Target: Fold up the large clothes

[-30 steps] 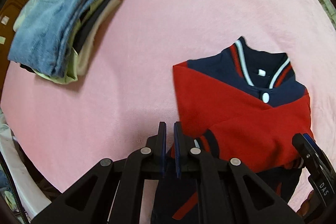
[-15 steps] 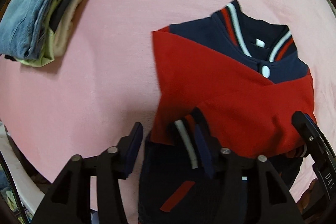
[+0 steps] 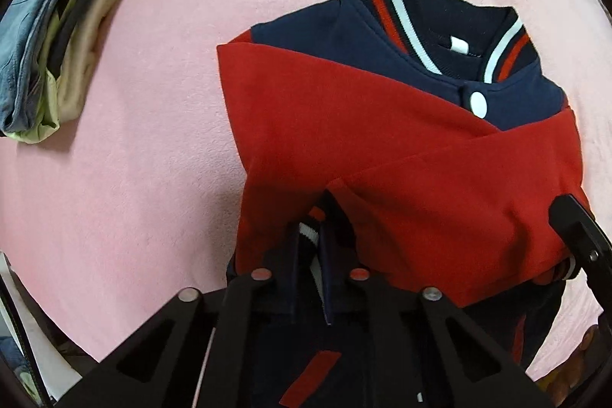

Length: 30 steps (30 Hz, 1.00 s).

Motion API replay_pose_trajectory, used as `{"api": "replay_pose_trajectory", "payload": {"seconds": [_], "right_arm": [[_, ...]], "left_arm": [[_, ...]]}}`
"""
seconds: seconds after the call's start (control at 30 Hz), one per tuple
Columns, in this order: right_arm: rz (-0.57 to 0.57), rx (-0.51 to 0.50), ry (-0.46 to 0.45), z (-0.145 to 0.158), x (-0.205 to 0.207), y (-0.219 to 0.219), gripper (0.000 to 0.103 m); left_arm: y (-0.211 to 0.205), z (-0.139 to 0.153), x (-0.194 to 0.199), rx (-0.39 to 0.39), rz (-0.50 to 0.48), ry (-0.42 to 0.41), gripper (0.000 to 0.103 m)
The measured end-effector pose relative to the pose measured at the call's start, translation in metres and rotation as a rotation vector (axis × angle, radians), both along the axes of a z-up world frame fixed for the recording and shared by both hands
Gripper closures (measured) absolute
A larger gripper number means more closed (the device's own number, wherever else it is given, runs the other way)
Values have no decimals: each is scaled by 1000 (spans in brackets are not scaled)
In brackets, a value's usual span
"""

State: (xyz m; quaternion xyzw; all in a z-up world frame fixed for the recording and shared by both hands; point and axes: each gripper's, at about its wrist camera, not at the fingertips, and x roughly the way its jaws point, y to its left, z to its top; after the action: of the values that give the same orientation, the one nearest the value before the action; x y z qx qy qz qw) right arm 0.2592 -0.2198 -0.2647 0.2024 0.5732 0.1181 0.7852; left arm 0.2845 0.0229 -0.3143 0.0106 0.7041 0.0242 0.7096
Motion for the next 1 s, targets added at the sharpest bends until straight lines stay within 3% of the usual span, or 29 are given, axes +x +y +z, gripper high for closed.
{"api": "replay_pose_trajectory", "payload": {"seconds": [0.2,0.33,0.4,0.5,0.6,0.67,0.73,0.77,0.8,0.83,0.9,1.0], "right_arm": [[-9,4,-5,3,-3,-4,32],[-18,20,-16,8,-4,-8,32],[-24,41,-22,9,-4,-9,32],[-26,41,-7,8,-1,-8,32],[-19,20,-26,13,-2,-6,32],[-10,4,-66,22,-3,-6,32],[7,16,-115,29,-5,-4,33],[16,31,-127,30,-4,-3,41],[29,57,-134,29,-3,0,56],[41,84,-125,26,0,3,65],[74,139,-78,14,6,11,98],[103,174,6,-7,12,23,101]], "left_arm": [[16,44,-5,-105,42,-89,99],[25,76,4,-121,45,-178,99],[26,75,11,-109,29,-173,99],[26,50,14,-41,59,-86,95],[31,28,10,72,74,-17,82],[29,35,7,167,67,-50,60],[22,51,3,108,48,-117,60],[20,56,2,51,39,-139,60],[13,64,0,-61,22,-166,60],[10,66,0,-138,9,-170,60],[-4,57,3,-265,-9,-136,60],[-16,25,8,-293,8,-38,74]]}}
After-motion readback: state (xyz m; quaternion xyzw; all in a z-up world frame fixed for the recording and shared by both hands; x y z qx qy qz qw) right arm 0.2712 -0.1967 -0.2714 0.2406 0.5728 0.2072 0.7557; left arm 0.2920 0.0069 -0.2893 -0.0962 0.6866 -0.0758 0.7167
